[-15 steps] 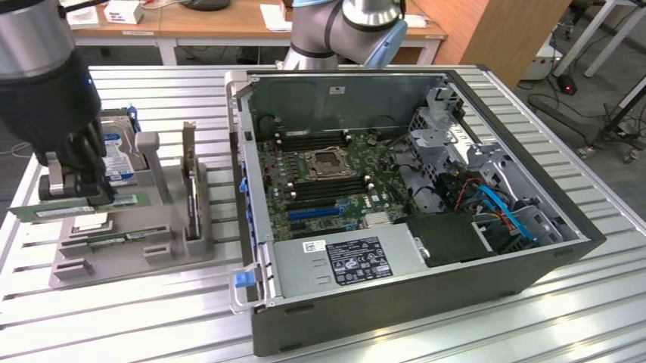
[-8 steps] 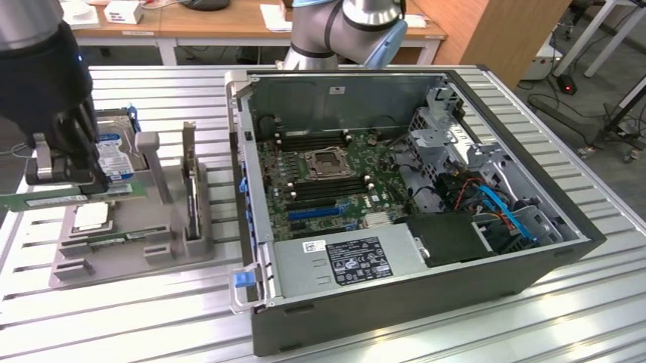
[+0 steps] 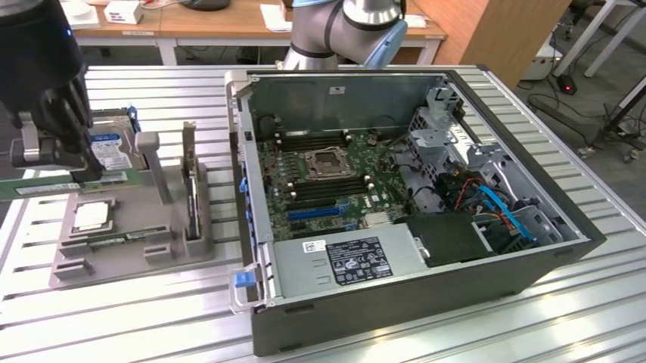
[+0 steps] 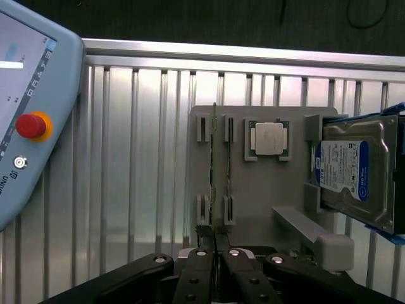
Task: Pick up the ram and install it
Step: 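Pick up the ram and move it above insertion slot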
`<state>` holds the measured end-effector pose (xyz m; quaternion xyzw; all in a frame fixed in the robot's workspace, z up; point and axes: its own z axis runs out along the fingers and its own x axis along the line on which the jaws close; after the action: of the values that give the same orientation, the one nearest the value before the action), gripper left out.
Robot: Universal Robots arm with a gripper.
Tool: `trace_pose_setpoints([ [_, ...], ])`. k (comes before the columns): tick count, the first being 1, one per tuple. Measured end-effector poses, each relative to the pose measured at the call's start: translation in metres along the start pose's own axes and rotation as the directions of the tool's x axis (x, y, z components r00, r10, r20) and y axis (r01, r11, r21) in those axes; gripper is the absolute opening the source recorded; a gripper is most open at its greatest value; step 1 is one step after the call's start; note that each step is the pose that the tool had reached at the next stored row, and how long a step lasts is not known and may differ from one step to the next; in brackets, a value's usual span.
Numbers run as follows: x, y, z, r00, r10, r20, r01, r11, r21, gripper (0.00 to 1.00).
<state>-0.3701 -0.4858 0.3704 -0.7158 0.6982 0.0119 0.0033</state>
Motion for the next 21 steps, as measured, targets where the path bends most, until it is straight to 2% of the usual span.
trace_pose_setpoints([
  [17,-0.001,0.0003,-0.0359,1.0,0.0,0.0,0.0,1.0,0.0,0.11],
  [21,-0.001,0.0003,-0.0416,1.0,0.0,0.0,0.0,1.0,-0.0001,0.11],
])
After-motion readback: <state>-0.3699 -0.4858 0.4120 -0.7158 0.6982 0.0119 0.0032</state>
